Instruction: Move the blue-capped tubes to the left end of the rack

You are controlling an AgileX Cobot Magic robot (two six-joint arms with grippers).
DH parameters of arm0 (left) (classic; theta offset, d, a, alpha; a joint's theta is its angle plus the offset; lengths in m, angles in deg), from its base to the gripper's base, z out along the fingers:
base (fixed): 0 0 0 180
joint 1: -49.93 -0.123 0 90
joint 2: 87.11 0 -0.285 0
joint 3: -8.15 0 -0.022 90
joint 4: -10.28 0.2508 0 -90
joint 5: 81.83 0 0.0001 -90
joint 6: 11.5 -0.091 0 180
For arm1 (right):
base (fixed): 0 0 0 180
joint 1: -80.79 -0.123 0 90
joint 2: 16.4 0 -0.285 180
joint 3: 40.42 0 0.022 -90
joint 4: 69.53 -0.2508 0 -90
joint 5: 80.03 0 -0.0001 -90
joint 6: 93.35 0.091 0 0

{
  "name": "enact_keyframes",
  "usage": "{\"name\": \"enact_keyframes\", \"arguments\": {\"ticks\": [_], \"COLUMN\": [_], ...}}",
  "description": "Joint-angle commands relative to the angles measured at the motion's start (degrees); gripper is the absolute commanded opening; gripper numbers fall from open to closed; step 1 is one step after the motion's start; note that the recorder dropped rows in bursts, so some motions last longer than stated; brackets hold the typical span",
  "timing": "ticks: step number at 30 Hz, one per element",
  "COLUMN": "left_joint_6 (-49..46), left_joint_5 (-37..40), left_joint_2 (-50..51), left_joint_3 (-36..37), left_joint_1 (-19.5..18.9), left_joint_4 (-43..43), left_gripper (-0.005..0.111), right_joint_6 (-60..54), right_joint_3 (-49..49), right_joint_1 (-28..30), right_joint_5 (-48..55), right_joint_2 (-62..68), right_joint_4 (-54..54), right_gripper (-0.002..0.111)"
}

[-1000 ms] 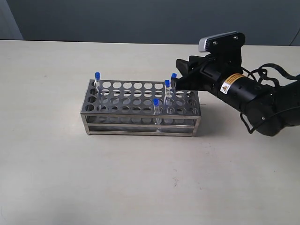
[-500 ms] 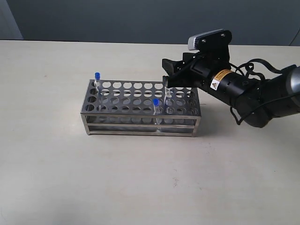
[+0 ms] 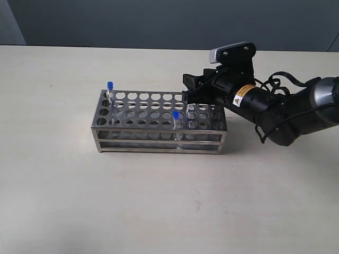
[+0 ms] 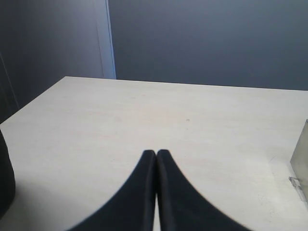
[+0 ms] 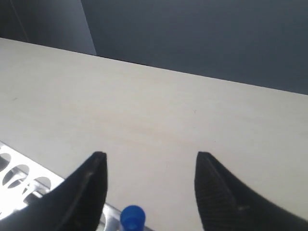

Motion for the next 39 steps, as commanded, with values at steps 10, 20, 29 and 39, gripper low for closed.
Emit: {"name": "enact_keyframes", "arguments": {"ticks": [10, 20, 29, 39], "left_joint_6": [0.07, 0.07, 0.07, 0.07], "left_joint_5": [0.14, 0.14, 0.14, 0.14], "left_joint_2": [-0.21, -0.21, -0.21, -0.21], "left_joint_3": [0.19, 0.19, 0.19, 0.19], "left_joint_1": [0.53, 0.53, 0.53, 0.53], "left_joint_4": [-0.1, -0.1, -0.1, -0.1], "left_gripper": [0.0, 0.0, 0.0, 0.0], "right_joint_6": [-0.08, -0.95, -0.95, -5.37], "right_joint_3": [-0.01, -0.01, -0.01, -0.01], "right_joint_1": [0.17, 0.17, 0.17, 0.17], "right_joint_5": [2.33, 2.03, 3.93, 3.34], "right_joint_2": [2.04, 2.04, 2.04, -6.71], "right_joint_4": [0.66, -1.93, -1.93, 0.49], "right_gripper": [0.049, 0.049, 0.016, 0.0]}}
